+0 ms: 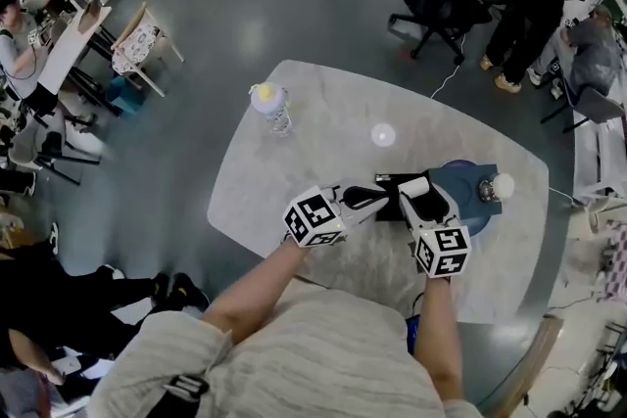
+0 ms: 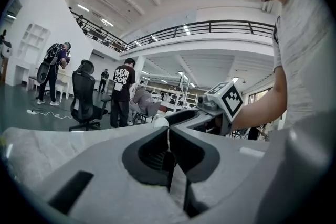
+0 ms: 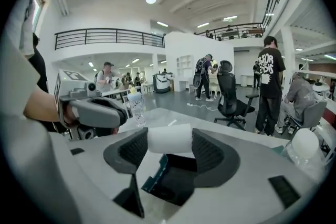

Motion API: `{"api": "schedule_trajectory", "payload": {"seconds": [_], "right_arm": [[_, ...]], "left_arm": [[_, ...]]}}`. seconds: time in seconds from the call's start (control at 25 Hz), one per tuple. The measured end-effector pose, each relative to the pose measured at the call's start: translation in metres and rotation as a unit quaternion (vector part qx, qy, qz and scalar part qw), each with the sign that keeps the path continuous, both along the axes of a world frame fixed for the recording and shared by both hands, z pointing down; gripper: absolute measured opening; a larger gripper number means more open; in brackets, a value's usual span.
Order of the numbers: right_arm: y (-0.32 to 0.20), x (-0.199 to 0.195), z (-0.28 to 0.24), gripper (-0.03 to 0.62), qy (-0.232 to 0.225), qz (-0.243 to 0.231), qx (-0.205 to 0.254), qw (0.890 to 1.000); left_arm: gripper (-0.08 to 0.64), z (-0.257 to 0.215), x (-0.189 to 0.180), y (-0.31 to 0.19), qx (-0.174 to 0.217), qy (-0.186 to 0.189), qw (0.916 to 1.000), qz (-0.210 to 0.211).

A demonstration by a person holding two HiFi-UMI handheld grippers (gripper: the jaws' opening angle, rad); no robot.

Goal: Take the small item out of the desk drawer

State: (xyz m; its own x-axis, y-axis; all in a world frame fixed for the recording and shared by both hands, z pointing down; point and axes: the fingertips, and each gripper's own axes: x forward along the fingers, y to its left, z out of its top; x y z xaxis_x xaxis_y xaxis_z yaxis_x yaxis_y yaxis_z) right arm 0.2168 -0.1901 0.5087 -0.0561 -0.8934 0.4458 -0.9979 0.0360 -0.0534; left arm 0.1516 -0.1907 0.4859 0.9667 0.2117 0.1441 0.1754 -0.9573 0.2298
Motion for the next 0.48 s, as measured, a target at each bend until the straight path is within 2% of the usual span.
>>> {"api": "schedule_trajectory", "payload": {"seconds": [0.24,0.48], "right_arm": [[0.021,-0.009,-0.054,0.244,0.014,0.000,0.078,0.997],[0.044,-0.017,-0.091,0.244,0.025,0.005,0.122,0.992]], "left_arm": [[0.020,-0.038,0.003,0.015,0.030,0.030,0.9990,0.015],[0.020,-0.073,-0.002,0.029,0.051,0.058,0.9969,0.019]]}}
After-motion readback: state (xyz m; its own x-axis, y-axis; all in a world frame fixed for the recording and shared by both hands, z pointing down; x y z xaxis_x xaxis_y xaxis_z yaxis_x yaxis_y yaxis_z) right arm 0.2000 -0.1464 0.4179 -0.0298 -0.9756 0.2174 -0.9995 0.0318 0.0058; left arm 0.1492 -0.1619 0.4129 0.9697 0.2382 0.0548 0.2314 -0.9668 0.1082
